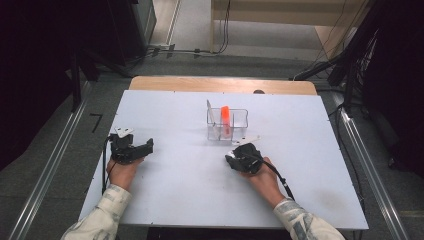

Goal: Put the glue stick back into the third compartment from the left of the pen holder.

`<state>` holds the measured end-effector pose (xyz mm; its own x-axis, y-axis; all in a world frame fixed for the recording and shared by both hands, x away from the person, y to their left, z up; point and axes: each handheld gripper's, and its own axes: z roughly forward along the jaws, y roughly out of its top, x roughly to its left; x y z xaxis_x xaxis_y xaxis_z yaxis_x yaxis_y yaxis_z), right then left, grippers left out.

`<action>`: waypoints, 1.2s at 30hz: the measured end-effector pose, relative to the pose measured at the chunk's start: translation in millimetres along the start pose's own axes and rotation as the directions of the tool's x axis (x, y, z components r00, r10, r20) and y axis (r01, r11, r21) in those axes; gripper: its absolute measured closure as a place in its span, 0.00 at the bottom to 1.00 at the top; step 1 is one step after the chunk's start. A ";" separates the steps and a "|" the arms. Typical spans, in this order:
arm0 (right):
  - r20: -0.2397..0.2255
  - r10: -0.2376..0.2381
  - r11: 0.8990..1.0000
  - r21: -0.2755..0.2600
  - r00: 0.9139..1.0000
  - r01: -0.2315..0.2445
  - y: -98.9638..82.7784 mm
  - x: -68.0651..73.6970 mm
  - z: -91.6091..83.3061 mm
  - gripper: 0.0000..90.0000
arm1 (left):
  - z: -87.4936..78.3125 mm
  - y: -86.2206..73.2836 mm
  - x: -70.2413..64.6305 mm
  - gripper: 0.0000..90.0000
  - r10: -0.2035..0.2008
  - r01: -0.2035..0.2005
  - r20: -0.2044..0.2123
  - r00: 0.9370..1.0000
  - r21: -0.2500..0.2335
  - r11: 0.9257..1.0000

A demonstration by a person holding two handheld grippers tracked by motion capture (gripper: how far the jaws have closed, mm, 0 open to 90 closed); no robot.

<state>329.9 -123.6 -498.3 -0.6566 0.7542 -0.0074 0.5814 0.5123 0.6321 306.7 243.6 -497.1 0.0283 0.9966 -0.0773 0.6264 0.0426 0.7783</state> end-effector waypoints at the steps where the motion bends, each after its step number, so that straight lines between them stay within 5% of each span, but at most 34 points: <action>1: 0.000 0.002 1.000 -0.001 1.000 -0.002 0.1 -0.2 -0.1 0.69 | -0.1 0.0 0.2 0.19 0.000 0.000 0.001 1.000 0.001 1.000; 24: -0.022 0.028 0.996 -0.080 0.999 -0.029 6.3 -9.3 -28.4 0.70 | -0.2 0.1 0.7 0.19 -0.005 0.005 0.001 1.000 0.000 1.000; 36: -0.034 0.072 0.983 -0.165 0.997 -0.077 18.8 -20.6 -51.1 0.70 | 0.4 -0.1 0.1 0.19 -0.001 0.001 -0.002 1.000 0.002 1.000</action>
<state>329.8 -150.5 -446.7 -0.6292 0.7745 0.0647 0.5424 0.3780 0.7503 306.9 243.6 -497.5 0.0255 0.9967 -0.0769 0.6278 0.0439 0.7771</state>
